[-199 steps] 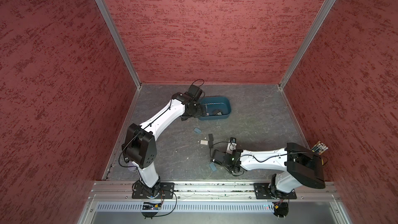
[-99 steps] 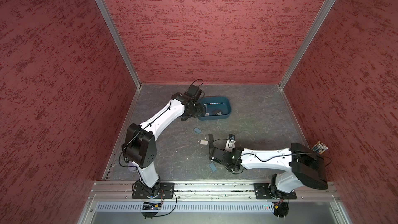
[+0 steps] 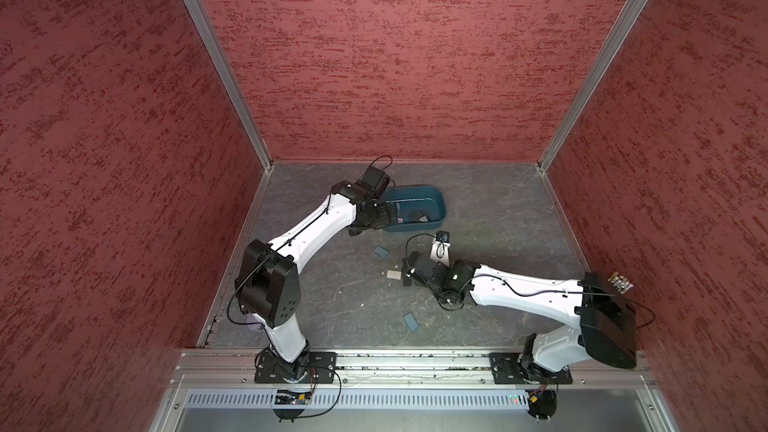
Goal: Put the eraser in the storage box
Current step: Place the eraser in the storage box.
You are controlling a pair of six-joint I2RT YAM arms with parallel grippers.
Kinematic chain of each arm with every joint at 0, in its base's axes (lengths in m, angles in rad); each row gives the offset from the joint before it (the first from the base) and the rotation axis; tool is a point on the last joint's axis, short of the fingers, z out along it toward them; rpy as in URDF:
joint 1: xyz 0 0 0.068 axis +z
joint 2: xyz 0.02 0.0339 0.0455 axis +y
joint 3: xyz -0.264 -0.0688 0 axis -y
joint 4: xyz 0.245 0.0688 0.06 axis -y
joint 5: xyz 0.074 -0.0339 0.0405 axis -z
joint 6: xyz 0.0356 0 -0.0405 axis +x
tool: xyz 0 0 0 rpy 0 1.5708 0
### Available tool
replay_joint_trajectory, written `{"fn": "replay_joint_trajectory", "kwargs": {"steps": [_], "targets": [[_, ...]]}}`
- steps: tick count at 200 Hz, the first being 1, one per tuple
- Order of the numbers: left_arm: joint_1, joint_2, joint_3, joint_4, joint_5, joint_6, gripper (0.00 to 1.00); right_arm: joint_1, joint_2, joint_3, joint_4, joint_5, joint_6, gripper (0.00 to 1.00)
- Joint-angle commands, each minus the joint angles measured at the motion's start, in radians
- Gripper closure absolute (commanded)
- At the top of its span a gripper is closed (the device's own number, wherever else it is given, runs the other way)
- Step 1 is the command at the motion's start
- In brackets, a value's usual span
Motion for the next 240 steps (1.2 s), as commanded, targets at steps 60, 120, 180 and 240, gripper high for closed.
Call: {"fn": "replay_joint_trajectory", "kwargs": {"steps": [60,120,180,240], "targets": [[-0.125,-0.306,-0.291,0.0,-0.06,-0.166,0.0,-0.219,0.025,0.164,0.12,-0.072,-0.303,0.73],[-0.311,-0.459,-0.477,-0.011,-0.136,-0.378,0.0,-0.382,0.162,0.302,0.187,-0.194,-0.452,0.71],[-0.546,-0.4,-0.532,0.002,-0.194,-0.577,0.0,-0.483,0.385,0.425,0.224,-0.33,-0.506,0.72],[-0.653,-0.274,-0.484,0.045,-0.163,-0.66,0.0,-0.514,0.493,0.456,0.244,-0.377,-0.532,0.71]]}}
